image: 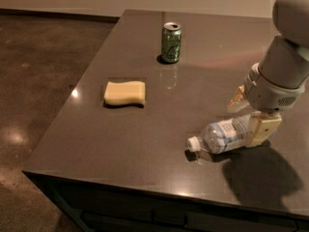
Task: Move blue plastic bottle near sponge
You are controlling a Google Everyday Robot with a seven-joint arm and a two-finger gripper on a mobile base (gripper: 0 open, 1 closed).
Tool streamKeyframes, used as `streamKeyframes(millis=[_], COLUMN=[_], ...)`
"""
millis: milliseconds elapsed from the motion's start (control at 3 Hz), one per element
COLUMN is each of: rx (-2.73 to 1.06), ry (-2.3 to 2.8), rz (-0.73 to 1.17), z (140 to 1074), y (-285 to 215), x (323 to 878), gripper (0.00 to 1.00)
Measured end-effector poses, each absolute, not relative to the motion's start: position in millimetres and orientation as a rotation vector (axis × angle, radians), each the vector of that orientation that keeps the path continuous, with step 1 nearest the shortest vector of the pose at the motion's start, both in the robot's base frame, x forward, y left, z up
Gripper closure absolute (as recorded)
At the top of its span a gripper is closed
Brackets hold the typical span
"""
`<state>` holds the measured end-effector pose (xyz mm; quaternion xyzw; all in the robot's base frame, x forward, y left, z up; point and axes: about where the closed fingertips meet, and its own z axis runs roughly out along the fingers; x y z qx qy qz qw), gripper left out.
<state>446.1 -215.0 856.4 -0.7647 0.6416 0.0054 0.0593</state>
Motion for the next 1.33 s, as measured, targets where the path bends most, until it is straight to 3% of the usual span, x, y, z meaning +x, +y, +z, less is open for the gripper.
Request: streamKeyframes(millis=[667, 1000, 1333], rx=[-2.283, -2.259, -2.276], ry=[1.984, 1.986, 1.934], rz=[-0.017, -0.005, 0.056], z=[865.2, 876.2, 879.9], y=[-199.0, -166.7, -121.7], x=[462.4, 479.8, 487.3], gripper=[0.85, 1.00, 1.00])
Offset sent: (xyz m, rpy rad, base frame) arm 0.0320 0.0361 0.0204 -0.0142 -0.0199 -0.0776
